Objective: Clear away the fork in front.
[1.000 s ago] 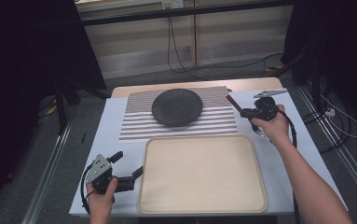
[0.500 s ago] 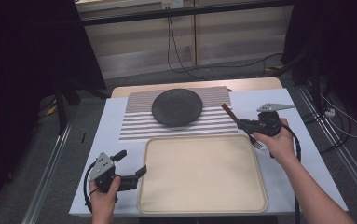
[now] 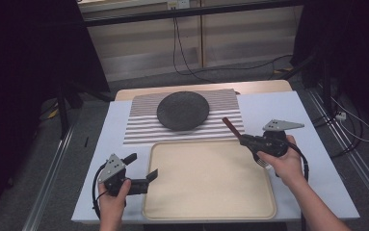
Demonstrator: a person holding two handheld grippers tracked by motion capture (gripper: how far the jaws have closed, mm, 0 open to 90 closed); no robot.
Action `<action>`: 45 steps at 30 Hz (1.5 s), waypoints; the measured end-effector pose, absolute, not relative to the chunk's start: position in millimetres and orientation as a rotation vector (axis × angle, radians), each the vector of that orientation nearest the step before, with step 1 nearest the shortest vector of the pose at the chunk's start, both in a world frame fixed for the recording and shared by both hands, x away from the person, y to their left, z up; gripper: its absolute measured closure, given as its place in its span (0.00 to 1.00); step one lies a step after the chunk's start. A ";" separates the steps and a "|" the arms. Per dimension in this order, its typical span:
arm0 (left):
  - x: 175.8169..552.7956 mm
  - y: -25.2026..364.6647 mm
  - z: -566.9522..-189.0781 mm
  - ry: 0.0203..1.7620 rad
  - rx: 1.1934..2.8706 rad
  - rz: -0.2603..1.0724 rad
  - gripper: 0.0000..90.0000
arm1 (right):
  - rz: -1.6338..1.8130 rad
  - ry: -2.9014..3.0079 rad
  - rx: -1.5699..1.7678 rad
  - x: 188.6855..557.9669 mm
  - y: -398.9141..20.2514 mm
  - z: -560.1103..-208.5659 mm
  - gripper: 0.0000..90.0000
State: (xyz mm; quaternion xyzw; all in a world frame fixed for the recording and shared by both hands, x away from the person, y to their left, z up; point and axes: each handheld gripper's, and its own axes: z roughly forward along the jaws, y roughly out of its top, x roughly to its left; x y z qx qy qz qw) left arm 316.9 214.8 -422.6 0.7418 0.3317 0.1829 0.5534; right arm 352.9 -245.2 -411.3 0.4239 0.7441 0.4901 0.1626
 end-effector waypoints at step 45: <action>340.6 121.1 -399.9 0.794 1.782 0.353 0.04 | 1.536 2.170 1.032 318.7 -184.8 -413.8 0.87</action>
